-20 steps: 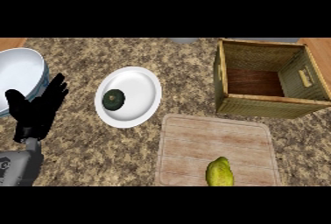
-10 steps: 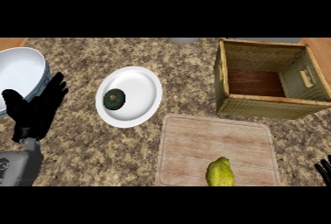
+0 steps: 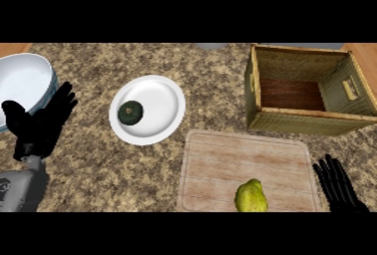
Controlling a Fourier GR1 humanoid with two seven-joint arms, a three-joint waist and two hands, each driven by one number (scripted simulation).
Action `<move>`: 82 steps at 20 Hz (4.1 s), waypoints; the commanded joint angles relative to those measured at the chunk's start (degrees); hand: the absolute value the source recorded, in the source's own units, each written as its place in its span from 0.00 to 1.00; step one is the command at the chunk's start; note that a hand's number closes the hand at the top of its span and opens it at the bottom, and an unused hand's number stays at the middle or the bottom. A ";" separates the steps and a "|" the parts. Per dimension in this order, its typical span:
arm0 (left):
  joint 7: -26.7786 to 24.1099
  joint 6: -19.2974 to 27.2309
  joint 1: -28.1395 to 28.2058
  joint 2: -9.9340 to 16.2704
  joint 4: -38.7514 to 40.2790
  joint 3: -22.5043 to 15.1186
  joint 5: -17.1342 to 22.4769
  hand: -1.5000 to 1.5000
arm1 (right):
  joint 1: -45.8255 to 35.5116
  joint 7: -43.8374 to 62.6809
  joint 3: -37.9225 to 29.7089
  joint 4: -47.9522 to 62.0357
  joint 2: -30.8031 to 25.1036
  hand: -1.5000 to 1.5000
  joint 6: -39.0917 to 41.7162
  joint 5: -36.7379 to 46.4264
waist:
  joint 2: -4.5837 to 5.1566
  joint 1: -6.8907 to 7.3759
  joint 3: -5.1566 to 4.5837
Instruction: Pick the pear from the cutting board and place it in the basket
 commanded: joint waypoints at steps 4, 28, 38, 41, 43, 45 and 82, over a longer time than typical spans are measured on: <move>0.14 -1.53 0.40 -0.15 0.66 1.66 -0.22 0.50 | -5.20 1.18 6.30 5.51 2.12 0.00 -4.51 8.57 | 0.01 0.12 0.01; -0.71 -3.97 -0.61 -2.57 1.80 5.70 -3.23 0.50 | -3.76 -11.00 11.24 12.54 2.13 0.00 -5.18 11.79 | 0.00 -0.07 0.00; 2.70 -5.01 3.02 -2.80 -5.17 5.46 -3.48 0.50 | -7.51 -5.11 12.04 14.50 1.98 0.00 -10.25 14.87 | -0.05 0.19 0.01; 2.77 -5.33 -0.32 -2.28 -2.28 6.10 -3.98 0.50 | -4.02 -6.70 14.76 12.31 2.18 0.00 -11.85 16.51 | -0.03 -0.01 0.00; -2.24 -5.55 2.80 -3.31 -0.48 6.00 -4.06 0.50 | -5.25 -6.74 17.12 10.56 -0.47 1.00 -12.88 22.38 | -0.03 0.10 -0.02; 1.58 -5.32 -0.58 -2.55 -0.67 6.30 -3.99 0.50 | -7.13 -7.80 19.23 14.72 2.16 1.00 -16.82 23.45 | 0.00 0.01 0.01; 1.98 -3.56 1.05 -4.10 -1.84 6.17 -5.52 0.50 | -4.15 39.09 63.00 -28.44 2.02 1.00 -30.48 63.08 | -0.99 -1.58 -0.31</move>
